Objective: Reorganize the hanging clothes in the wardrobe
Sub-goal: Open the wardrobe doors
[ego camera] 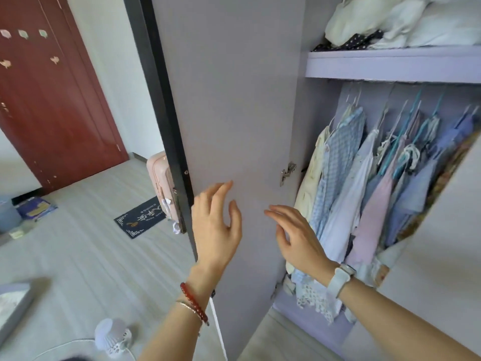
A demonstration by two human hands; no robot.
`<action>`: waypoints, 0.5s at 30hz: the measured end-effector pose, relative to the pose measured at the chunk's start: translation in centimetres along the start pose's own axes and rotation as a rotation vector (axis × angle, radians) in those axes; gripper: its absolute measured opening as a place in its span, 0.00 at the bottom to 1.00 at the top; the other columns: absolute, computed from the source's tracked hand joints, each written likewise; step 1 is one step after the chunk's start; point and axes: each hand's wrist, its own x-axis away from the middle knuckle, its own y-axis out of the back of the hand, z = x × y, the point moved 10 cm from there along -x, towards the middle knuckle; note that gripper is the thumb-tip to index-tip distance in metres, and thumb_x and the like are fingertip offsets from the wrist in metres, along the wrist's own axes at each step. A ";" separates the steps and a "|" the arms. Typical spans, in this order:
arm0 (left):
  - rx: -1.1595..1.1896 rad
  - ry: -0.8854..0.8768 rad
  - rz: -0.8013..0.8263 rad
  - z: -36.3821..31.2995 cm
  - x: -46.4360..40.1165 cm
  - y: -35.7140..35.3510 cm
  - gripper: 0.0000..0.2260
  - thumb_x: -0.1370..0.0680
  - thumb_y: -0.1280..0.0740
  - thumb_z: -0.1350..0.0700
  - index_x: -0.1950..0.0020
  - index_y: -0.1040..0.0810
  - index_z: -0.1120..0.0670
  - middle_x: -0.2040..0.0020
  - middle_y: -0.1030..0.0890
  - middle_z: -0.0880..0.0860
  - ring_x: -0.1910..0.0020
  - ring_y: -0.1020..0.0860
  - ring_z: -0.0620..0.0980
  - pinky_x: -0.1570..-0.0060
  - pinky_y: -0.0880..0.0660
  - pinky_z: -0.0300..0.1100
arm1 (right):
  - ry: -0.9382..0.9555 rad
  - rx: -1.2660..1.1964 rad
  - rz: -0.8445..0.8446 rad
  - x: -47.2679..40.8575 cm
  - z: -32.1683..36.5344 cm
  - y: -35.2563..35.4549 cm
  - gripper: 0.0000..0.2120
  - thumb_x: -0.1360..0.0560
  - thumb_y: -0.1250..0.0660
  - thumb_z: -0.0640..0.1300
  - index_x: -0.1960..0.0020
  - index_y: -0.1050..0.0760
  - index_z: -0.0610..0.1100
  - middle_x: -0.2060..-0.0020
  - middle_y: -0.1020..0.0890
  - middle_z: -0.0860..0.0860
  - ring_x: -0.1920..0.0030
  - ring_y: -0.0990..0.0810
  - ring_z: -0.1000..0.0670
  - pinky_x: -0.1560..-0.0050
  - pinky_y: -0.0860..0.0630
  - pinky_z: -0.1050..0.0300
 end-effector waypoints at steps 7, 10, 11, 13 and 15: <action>0.247 0.148 0.503 -4.1 0.4 -15.7 0.12 0.23 0.38 0.61 0.40 0.24 0.57 0.51 0.19 0.51 0.49 0.21 0.53 0.46 0.28 0.50 | -0.316 0.309 -0.204 6.0 -10.2 11.7 0.18 0.32 0.36 0.27 0.43 0.24 0.35 0.43 0.23 0.38 0.45 0.24 0.36 0.46 0.26 0.42; 0.373 0.099 0.610 -9.0 -0.2 -22.3 0.13 0.23 0.38 0.61 0.39 0.25 0.57 0.52 0.18 0.51 0.50 0.21 0.52 0.47 0.28 0.44 | -0.459 0.516 -0.278 8.3 -14.1 18.3 0.21 0.34 0.34 0.27 0.41 0.25 0.35 0.42 0.25 0.35 0.43 0.25 0.33 0.47 0.26 0.38; 0.423 0.083 0.651 -11.0 -0.3 -24.5 0.13 0.23 0.37 0.61 0.38 0.25 0.57 0.50 0.19 0.52 0.49 0.22 0.52 0.47 0.29 0.42 | -0.503 0.586 -0.288 9.0 -15.3 20.4 0.21 0.34 0.35 0.29 0.40 0.25 0.35 0.41 0.25 0.35 0.41 0.26 0.32 0.46 0.27 0.36; 0.509 0.023 0.729 -15.3 -0.5 -28.9 0.15 0.23 0.37 0.60 0.36 0.28 0.57 0.45 0.22 0.55 0.46 0.23 0.53 0.47 0.32 0.38 | -0.599 0.725 -0.275 10.3 -17.4 24.1 0.23 0.32 0.39 0.34 0.37 0.28 0.37 0.37 0.28 0.36 0.37 0.30 0.33 0.40 0.31 0.34; 0.595 -0.028 0.793 -19.6 -0.7 -32.7 0.19 0.23 0.37 0.59 0.32 0.32 0.57 0.38 0.26 0.57 0.40 0.27 0.54 0.43 0.34 0.37 | -0.687 0.843 -0.232 11.5 -19.6 27.1 0.26 0.31 0.38 0.35 0.32 0.32 0.41 0.31 0.34 0.39 0.31 0.37 0.35 0.35 0.39 0.33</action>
